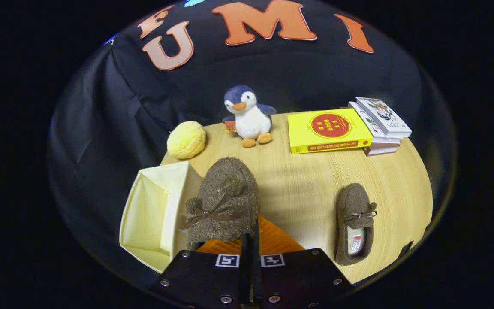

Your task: Open the storage box then place both shoes into the box .Put the left shoe in first, then the right shoe, with the right side of both shoes facing outward in a uniform manner.

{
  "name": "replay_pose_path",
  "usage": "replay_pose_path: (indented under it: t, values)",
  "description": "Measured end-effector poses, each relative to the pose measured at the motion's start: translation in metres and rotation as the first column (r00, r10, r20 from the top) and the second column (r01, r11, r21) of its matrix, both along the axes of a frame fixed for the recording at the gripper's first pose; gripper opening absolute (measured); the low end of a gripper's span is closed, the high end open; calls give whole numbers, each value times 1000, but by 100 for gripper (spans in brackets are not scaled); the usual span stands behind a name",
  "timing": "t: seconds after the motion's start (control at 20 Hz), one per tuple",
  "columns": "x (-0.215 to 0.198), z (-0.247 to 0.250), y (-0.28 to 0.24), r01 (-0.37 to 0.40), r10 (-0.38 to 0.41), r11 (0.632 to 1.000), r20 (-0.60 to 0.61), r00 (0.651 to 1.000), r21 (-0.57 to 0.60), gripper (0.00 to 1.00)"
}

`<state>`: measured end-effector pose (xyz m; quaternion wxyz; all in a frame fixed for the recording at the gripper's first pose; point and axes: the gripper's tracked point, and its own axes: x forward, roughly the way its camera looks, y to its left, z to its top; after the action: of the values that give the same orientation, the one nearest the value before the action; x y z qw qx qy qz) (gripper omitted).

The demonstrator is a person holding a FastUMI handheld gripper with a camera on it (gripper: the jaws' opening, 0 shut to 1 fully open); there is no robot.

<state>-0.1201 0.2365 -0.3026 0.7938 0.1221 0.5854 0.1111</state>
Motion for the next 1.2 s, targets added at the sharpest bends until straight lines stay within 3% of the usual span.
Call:
replay_pose_path:
  t: [0.5, 0.9, 1.2]
  values:
    - [6, 53, 128, -117, 119, 986, -8, 993, 120, 4]
    - [-24, -1, 197, -183, 192, 980, -142, 971, 73, 4]
    - [-40, -52, 225, -180, 180, 983, -262, 948, 23, 4]
